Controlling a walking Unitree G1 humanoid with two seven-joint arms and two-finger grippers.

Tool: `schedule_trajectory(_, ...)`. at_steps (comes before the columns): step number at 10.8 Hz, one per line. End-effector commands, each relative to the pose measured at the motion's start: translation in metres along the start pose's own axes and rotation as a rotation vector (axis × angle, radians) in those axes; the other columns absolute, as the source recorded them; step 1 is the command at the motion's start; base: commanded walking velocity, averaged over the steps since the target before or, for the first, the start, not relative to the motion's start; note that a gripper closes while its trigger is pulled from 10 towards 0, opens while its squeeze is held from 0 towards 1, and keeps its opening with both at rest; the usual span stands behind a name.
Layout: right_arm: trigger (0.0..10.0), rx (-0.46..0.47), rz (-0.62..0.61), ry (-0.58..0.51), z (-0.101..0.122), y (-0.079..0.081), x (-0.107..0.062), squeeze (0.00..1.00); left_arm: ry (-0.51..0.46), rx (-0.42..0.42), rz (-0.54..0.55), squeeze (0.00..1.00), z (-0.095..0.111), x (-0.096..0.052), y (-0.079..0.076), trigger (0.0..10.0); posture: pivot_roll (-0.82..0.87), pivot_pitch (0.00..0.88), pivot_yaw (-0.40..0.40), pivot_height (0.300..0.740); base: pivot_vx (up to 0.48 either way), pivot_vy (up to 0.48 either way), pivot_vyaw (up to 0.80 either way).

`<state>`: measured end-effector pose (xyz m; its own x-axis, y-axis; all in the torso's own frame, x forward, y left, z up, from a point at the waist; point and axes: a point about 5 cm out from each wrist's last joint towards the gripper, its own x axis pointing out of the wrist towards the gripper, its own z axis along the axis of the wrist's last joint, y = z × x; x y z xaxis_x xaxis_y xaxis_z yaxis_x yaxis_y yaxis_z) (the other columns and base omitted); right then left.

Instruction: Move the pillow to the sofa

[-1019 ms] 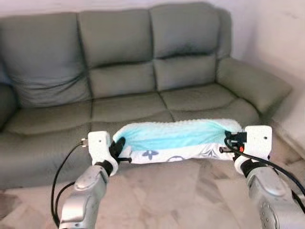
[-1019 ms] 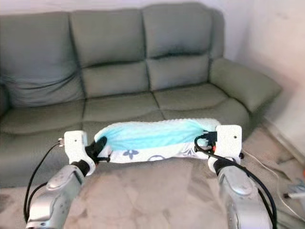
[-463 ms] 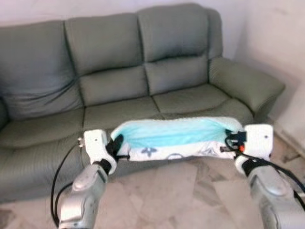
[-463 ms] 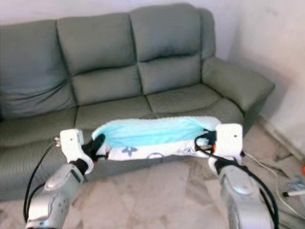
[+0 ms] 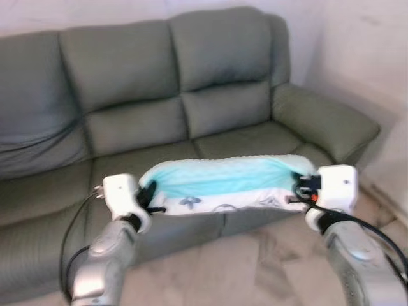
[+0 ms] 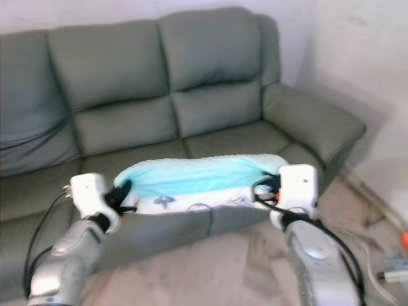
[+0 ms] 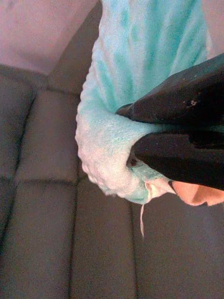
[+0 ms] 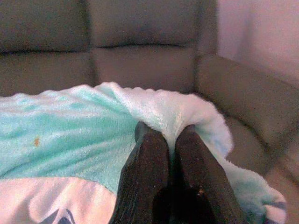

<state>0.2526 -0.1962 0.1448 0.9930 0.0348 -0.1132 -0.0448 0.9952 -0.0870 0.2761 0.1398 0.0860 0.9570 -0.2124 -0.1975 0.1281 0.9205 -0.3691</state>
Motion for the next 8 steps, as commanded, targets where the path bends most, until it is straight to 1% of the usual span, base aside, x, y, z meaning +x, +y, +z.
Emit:
schedule_trajectory(1, 10.0, 0.007, 0.010, -0.042, 0.0089, 0.0032, 0.0004, 0.00, -0.024, 0.029, 0.034, 0.00, 0.0084, -0.0019, 0.0106, 10.0, -0.23, 0.005, 0.015, 0.740, 0.465, 0.000, 0.00)
schedule_trajectory(2, 10.0, 0.000, 0.015, -0.045, 0.0094, 0.0038, 0.0005, 0.00, -0.013, 0.037, 0.059, 0.00, 0.0074, -0.0015, 0.0128, 10.0, -0.23, 0.005, 0.015, 0.740, 0.379, 0.000, 0.00)
schedule_trajectory(3, 10.0, -0.020, 0.022, -0.048, 0.0102, 0.0045, 0.0005, 0.00, -0.010, 0.034, 0.073, 0.00, 0.0068, -0.0010, 0.0142, 10.0, -0.23, 0.006, 0.014, 0.740, 0.000, 0.000, 0.00)
schedule_trajectory(4, 10.0, -0.028, 0.033, -0.053, 0.0108, 0.0063, 0.0003, 0.00, -0.010, 0.056, 0.093, 0.00, 0.0070, -0.0009, 0.0155, 10.0, -0.23, 0.006, 0.015, 0.740, 0.000, 0.000, 0.80)
schedule_trajectory(7, 10.0, -0.033, 0.033, -0.053, 0.0100, 0.0072, 0.0008, 0.00, -0.014, 0.075, 0.110, 0.00, 0.0083, -0.0002, 0.0171, 10.0, -0.23, 0.003, 0.020, 0.740, 0.000, 0.000, 0.80)
schedule_trajectory(8, 10.0, -0.026, 0.029, -0.056, 0.0100, 0.0068, 0.0007, 0.00, -0.020, 0.101, 0.120, 0.00, 0.0096, 0.0009, 0.0177, 10.0, -0.23, 0.003, 0.020, 0.740, 0.000, 0.000, 0.80)
